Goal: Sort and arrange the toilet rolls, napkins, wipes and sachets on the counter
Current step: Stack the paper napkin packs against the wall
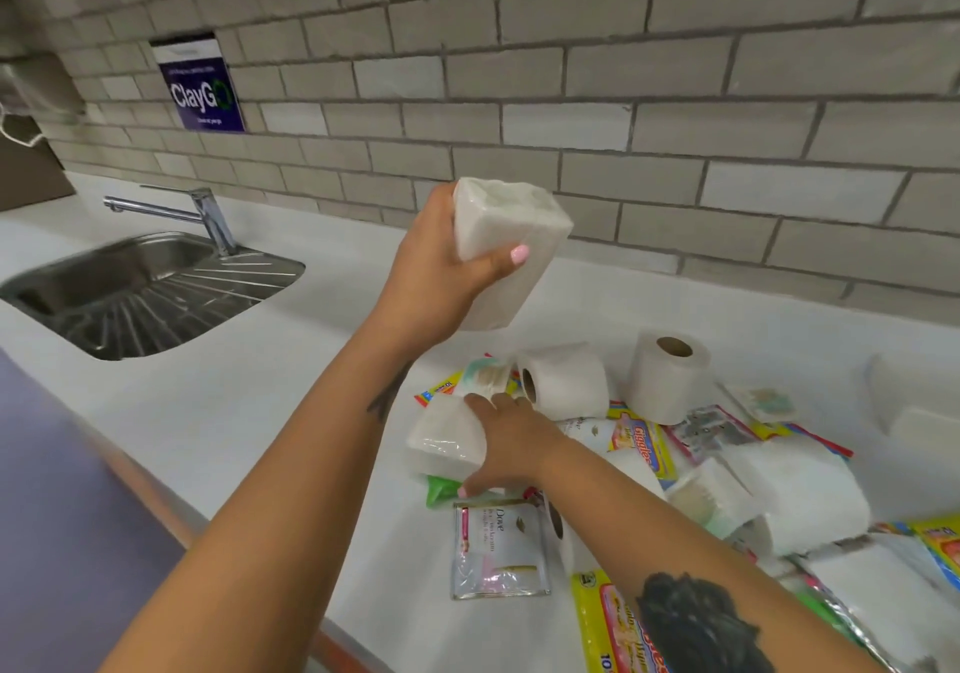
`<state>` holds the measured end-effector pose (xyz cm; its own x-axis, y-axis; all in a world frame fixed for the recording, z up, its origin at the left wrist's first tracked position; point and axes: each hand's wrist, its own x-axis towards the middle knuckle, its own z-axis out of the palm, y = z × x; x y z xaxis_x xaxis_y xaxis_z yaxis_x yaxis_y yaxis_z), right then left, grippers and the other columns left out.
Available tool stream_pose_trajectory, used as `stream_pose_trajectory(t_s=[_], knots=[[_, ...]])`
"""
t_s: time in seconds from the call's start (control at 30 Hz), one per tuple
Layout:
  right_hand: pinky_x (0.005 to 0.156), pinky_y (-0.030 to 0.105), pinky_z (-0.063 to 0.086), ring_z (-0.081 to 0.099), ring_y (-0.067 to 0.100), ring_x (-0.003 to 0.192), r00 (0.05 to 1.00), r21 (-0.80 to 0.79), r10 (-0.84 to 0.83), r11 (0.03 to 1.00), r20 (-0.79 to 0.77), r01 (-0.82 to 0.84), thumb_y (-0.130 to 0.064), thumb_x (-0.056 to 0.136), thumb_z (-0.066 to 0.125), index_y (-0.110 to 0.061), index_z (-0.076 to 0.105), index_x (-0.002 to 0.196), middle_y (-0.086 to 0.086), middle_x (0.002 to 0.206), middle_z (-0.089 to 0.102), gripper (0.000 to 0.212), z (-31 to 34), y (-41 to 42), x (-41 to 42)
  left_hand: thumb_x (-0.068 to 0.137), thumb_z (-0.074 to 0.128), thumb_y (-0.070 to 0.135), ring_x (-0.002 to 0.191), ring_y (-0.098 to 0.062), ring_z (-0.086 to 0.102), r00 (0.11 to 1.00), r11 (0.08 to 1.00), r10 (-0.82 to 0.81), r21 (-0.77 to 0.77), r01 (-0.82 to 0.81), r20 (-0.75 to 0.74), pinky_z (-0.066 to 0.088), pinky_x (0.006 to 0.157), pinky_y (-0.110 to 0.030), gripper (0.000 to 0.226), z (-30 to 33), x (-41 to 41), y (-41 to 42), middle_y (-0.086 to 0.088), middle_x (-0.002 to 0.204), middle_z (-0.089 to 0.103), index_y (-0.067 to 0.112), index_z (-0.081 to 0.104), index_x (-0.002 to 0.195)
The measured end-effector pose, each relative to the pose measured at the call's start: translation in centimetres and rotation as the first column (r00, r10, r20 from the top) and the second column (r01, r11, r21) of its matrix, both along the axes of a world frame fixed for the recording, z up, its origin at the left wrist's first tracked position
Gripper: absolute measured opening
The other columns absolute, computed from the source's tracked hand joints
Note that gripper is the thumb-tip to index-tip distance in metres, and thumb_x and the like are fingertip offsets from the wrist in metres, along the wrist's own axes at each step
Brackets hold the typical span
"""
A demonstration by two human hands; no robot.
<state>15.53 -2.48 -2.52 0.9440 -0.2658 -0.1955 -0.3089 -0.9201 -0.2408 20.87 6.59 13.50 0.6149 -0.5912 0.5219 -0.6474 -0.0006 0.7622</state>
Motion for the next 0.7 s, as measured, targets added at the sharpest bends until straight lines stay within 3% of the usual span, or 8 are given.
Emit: stream_pose_trajectory(t_s=[0.2,0.33,0.43,0.6,0.7], knots=[[0.102,0.045,0.034,0.027,0.036,0.128,0.997,-0.037,-0.006,0.999,0.079,0.009,-0.045,0.070,0.071,-0.024,0.014,0.147,0.013,0.138,0.035,0.098,-0.1,0.4,-0.1,0.078,0.075,0.029,0.101,-0.001,0.057,1.000,0.999,-0.025,-0.030,0.026,0.008,0.047,0.077,-0.020,0.047,0.2,-0.1,-0.1,0.009,0.116,0.058,0.028,0.045,0.114],[0.107,0.044,0.026,0.024,0.035,0.128,0.974,-0.037,-0.015,0.999,0.227,0.024,-0.045,0.070,0.069,-0.028,0.019,0.146,0.013,0.138,0.030,0.093,1.7,0.7,-0.5,0.079,0.072,0.032,0.099,0.001,0.055,0.998,0.998,-0.033,-0.043,0.036,0.048,0.045,0.072,-0.014,0.051,1.0,-0.6,-0.9,0.010,0.118,0.054,0.027,0.042,0.120],[0.102,0.039,0.030,0.030,0.032,0.119,0.938,0.008,-0.036,0.999,0.344,0.036,-0.042,0.067,0.072,-0.032,0.022,0.145,0.010,0.131,0.031,0.093,3.8,0.4,-1.5,0.080,0.071,0.034,0.098,0.003,0.053,0.997,0.997,-0.036,-0.072,0.041,0.067,0.047,0.074,-0.017,0.050,1.8,-1.3,-1.9,0.011,0.117,0.053,0.030,0.039,0.119],[0.097,0.038,0.035,0.034,0.030,0.115,0.889,-0.030,-0.076,0.994,0.452,0.101,-0.041,0.065,0.072,-0.035,0.026,0.144,0.009,0.128,0.034,0.092,6.5,-1.9,-4.2,0.071,0.071,0.048,0.108,-0.009,0.058,0.993,0.978,-0.113,-0.172,0.117,0.031,0.054,0.088,-0.041,0.062,3.3,-2.8,-4.2,0.011,0.119,0.055,0.026,0.042,0.121],[0.096,0.038,0.035,0.035,0.028,0.114,0.859,-0.027,-0.128,0.986,0.495,0.163,-0.042,0.063,0.074,-0.036,0.028,0.142,0.007,0.127,0.035,0.091,7.7,-3.9,-6.6,0.070,0.070,0.050,0.111,-0.013,0.058,0.985,0.957,-0.173,-0.234,0.172,0.020,0.054,0.089,-0.047,0.064,4.0,-4.1,-6.0,0.007,0.121,0.054,0.024,0.042,0.121]])
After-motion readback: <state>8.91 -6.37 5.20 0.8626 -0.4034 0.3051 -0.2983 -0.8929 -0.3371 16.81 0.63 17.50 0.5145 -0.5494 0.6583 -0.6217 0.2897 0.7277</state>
